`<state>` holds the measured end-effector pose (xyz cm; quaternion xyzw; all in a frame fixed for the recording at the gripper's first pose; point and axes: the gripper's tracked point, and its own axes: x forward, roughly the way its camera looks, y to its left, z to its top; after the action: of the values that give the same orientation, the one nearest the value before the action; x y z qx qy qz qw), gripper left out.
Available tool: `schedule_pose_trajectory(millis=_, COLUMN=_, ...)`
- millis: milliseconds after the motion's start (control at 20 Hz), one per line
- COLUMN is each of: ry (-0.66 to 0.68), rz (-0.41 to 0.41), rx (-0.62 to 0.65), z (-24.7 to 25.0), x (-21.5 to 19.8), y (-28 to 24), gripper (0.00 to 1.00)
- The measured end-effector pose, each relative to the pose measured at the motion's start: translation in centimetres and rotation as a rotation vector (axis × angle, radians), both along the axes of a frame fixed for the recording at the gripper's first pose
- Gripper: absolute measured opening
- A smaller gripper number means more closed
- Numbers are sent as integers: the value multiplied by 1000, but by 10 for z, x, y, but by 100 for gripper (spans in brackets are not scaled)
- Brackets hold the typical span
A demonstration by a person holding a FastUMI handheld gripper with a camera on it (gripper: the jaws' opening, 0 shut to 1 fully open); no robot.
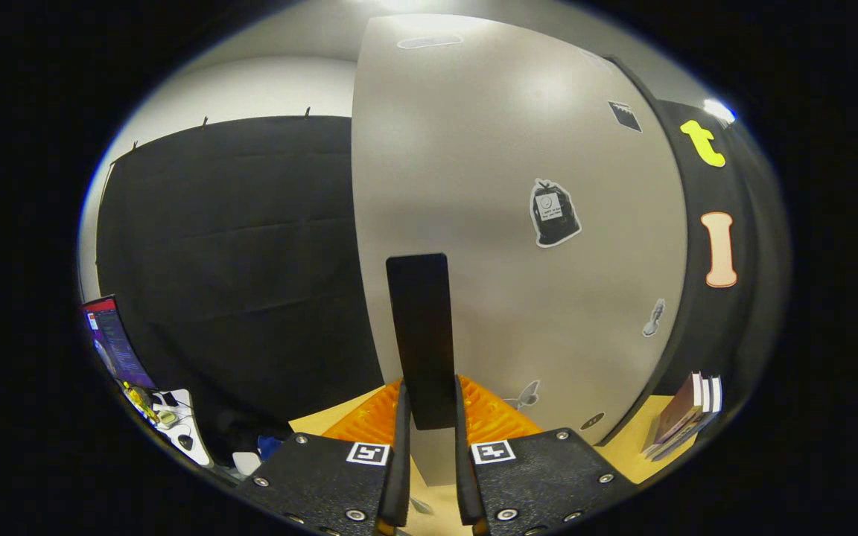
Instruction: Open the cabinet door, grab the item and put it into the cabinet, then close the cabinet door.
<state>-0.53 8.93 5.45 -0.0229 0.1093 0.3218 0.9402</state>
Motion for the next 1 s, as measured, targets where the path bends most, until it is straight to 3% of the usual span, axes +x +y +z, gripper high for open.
schedule_pose_trajectory(millis=550, ry=57, rz=-60, rx=116, z=-5, x=0, y=-8, gripper=23)
schedule_pose_trajectory(millis=800, ry=21, rz=-156, rx=140, z=0, x=-2, y=-19, gripper=16)
schedule_pose_trajectory(millis=850, ry=18, rz=-191, rx=138, z=-2, x=-2, y=-25, gripper=17)
schedule_pose_trajectory(millis=1000, ry=22, rz=-310, rx=151, z=-7, x=0, y=-53, gripper=38)
